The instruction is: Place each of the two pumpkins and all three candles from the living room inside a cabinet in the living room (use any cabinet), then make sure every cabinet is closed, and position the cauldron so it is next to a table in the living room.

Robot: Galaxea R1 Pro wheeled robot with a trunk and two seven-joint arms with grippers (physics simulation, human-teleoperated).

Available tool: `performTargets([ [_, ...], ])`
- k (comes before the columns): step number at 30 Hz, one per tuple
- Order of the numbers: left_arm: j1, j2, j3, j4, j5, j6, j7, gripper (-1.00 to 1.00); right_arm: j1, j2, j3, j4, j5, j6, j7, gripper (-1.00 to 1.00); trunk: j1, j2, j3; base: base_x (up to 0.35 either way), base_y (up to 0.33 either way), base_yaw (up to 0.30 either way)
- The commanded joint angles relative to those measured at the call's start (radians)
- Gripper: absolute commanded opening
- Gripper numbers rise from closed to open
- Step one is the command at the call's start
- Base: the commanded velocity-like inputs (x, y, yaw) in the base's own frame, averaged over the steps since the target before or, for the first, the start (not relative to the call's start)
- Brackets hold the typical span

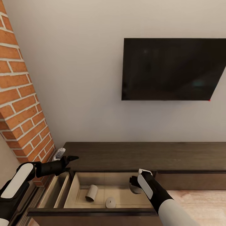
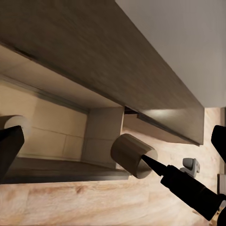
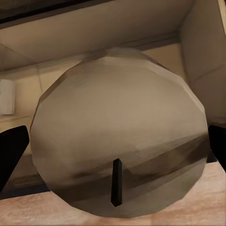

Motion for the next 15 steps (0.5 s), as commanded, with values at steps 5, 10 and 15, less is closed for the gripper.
performTargets([
  [5, -0.001, 0.001, -0.002, -0.001, 0.01, 0.001, 0.01, 1.0, -0.001, -0.001, 0.004, -0.001, -0.011, 0.002, -0.009, -1.0, 0.0, -0.001, -0.001, 0.072, 0.0, 0.0],
  [10, -0.001, 0.0, -0.002, 0.002, 0.01, 0.0, 0.01, 1.0, -0.001, -0.001, 0.004, -0.001, -0.011, 0.002, -0.008, -1.0, 0.0, -0.001, -0.001, 0.201, 0.0, 0.0],
  [15, -0.001, -0.001, -0.002, -0.001, 0.01, 0.0, 0.01, 1.0, -0.001, -0.001, 0.004, -0.002, -0.012, 0.002, -0.006, -1.0, 0.0, -0.001, -0.001, 0.053, 0.0, 0.0],
])
